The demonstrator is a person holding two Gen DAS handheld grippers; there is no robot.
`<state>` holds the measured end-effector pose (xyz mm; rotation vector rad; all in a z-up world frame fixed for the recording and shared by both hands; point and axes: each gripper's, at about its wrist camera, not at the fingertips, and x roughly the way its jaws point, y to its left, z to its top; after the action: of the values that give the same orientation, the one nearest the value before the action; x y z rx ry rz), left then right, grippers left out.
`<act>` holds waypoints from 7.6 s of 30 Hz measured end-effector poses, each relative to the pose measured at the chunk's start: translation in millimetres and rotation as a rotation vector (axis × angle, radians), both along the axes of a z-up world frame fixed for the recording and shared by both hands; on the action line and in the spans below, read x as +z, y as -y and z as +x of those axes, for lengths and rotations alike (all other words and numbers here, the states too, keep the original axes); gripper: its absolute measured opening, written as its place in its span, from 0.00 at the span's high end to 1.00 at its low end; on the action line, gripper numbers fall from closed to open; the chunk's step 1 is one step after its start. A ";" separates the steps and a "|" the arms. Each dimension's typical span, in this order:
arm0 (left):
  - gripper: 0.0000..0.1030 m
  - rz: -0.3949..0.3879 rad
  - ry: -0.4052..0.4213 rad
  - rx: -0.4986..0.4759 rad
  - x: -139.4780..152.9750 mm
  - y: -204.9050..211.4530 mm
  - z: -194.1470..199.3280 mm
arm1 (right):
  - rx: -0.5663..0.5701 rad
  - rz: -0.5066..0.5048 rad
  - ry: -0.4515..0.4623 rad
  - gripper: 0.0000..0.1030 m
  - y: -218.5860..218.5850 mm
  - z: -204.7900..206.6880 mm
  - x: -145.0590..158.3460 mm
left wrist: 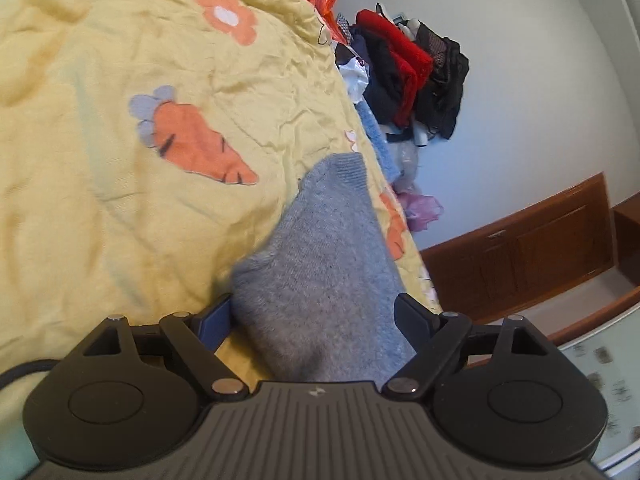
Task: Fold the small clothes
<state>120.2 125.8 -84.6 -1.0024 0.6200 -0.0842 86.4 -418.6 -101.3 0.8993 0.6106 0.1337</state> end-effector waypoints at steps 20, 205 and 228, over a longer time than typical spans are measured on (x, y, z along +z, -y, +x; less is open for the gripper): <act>0.96 0.109 0.073 -0.056 20.8 13.5 4.1 | 0.005 0.086 0.101 0.85 -13.8 26.6 10.4; 0.95 0.872 0.197 -0.205 41.8 95.3 -195.9 | 1.079 -0.741 -0.112 0.24 -390.7 54.0 82.6; 0.95 0.765 0.415 -0.688 53.3 243.6 -187.1 | 0.729 -0.387 -0.005 0.77 -96.7 29.9 108.8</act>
<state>-66.9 -117.8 -31.3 0.0065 0.5204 -0.6000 116.3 -322.0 7.5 0.2715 0.9121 0.6445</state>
